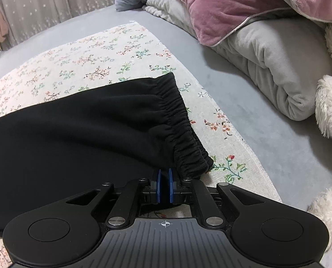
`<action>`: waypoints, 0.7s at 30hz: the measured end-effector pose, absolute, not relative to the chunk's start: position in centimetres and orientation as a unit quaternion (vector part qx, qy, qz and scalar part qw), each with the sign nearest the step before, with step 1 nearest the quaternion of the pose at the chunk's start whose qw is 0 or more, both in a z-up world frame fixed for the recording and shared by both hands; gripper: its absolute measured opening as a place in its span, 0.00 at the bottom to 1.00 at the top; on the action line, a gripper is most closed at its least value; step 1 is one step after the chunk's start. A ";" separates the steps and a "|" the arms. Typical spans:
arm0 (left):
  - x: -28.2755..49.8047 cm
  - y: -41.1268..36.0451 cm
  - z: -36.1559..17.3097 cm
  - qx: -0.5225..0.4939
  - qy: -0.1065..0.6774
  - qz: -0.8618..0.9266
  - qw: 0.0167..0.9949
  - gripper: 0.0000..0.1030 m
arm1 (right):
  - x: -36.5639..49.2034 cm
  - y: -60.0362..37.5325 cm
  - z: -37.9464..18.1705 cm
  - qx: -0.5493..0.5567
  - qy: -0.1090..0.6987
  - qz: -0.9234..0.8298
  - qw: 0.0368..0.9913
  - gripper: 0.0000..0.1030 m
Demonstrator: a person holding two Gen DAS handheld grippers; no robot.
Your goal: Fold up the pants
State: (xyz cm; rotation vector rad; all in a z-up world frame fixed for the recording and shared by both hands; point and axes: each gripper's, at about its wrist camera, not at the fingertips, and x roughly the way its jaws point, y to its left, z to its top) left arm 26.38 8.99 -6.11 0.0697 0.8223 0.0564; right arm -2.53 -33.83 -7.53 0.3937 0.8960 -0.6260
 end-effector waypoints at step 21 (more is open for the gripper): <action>12.6 0.2 -0.8 -0.004 0.367 -0.128 0.921 0.88 | -10.9 -37.2 -6.2 0.425 0.299 -0.253 0.816 0.66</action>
